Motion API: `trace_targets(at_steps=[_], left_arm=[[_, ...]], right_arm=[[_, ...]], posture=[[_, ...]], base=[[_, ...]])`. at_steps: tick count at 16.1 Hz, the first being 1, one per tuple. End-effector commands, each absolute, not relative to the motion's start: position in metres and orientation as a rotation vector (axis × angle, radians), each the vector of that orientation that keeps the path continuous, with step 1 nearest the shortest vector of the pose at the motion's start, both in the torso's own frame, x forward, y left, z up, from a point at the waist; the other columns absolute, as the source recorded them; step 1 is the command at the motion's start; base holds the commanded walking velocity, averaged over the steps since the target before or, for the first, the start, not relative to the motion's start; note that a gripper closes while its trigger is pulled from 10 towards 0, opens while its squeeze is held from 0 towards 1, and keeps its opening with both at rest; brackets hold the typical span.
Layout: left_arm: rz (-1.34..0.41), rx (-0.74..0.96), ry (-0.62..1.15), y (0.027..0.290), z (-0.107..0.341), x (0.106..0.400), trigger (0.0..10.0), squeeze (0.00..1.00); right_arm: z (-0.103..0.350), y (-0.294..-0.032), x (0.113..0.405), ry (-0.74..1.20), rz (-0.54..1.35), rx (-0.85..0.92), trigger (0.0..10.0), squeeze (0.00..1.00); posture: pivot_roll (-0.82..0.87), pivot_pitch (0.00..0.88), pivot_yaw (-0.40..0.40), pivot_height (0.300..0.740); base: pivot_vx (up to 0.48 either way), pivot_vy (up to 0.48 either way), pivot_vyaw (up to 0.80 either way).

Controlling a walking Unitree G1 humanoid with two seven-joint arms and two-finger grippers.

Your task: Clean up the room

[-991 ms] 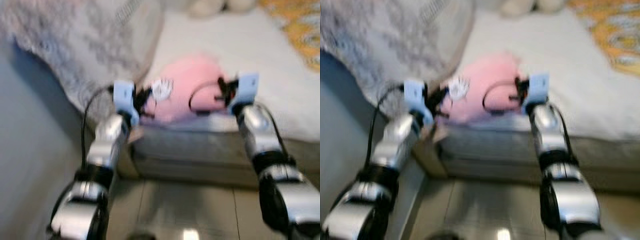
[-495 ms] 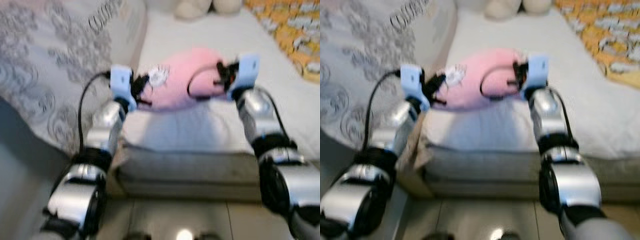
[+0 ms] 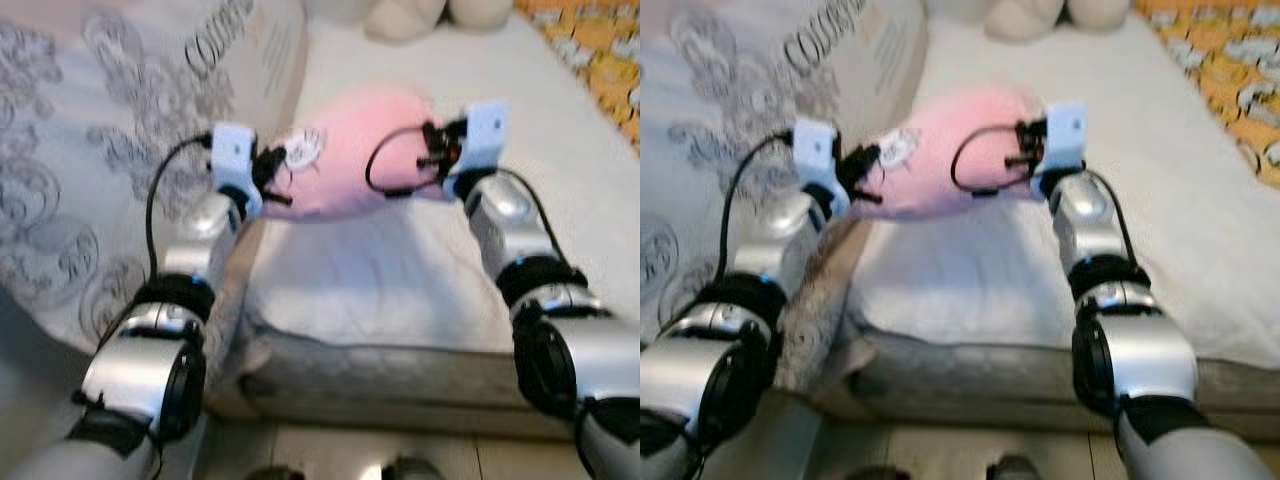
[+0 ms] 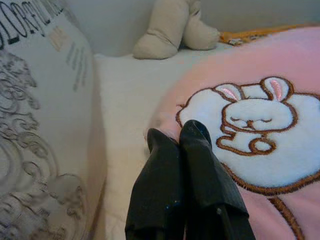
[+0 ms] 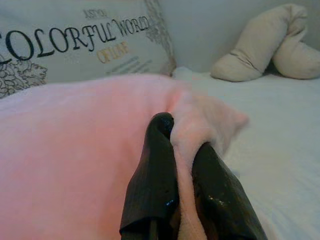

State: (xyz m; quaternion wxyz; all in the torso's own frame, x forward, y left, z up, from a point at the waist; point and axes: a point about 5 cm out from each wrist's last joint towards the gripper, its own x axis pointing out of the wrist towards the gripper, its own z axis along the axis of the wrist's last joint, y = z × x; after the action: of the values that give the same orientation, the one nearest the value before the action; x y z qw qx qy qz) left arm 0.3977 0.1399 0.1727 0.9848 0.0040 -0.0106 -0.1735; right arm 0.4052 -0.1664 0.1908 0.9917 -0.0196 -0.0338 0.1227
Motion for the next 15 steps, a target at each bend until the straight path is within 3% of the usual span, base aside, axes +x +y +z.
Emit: trace_targets(at_steps=[1,8,9,10,11,12,13,14,15], left_arm=[[-0.242,0.025,-0.031,0.166,0.177,0.400,0.0,0.00],[-0.161,0.035,0.093,0.155,0.145,0.395,0.0,0.00],[-0.178,0.035,0.135,0.146,0.127,0.388,0.0,0.00],[-0.191,0.037,0.177,0.140,0.112,0.381,0.0,0.00],[-0.190,0.049,0.212,0.138,0.101,0.376,2.4,0.00],[-0.192,0.044,0.228,0.137,0.097,0.374,9.6,0.00],[-0.184,0.037,0.232,0.136,0.096,0.373,10.0,0.00],[-0.176,0.031,0.224,0.135,0.097,0.374,10.0,0.17],[-0.174,0.022,0.218,0.134,0.099,0.375,10.0,1.00]], right_arm=[[0.199,-0.166,0.408,-0.088,0.233,-0.015,0.0,0.00],[0.153,-0.152,0.398,0.107,0.309,-0.127,0.0,0.00],[0.136,-0.157,0.392,0.175,0.309,-0.177,10.0,0.00],[0.123,-0.162,0.386,0.221,0.306,-0.203,10.0,0.00],[0.116,-0.166,0.383,0.247,0.298,-0.203,10.0,0.00],[0.114,-0.168,0.381,0.255,0.296,-0.205,10.0,0.00],[0.111,-0.173,0.380,0.262,0.280,-0.237,10.0,0.00],[0.112,-0.179,0.380,0.264,0.259,-0.264,10.0,0.00],[0.114,-0.183,0.380,0.261,0.240,-0.282,10.0,0.80]], posture=[[-0.11,0.000,0.104,0.740],[-0.10,0.195,0.126,0.740],[-0.08,0.213,0.116,0.740],[-0.08,0.222,0.111,0.740],[-0.08,0.225,0.107,0.740],[-0.08,0.225,0.107,0.740],[-0.08,0.228,0.106,0.740],[-0.08,0.227,0.101,0.740],[-0.08,0.226,0.100,0.740]], base=[[0.000,0.000,0.00],[0.000,0.000,0.00],[0.000,0.000,0.00],[0.000,0.000,0.00],[0.000,0.000,0.00],[0.000,0.000,0.00],[0.000,0.000,0.00],[0.000,0.000,0.00],[0.000,0.000,0.00]])
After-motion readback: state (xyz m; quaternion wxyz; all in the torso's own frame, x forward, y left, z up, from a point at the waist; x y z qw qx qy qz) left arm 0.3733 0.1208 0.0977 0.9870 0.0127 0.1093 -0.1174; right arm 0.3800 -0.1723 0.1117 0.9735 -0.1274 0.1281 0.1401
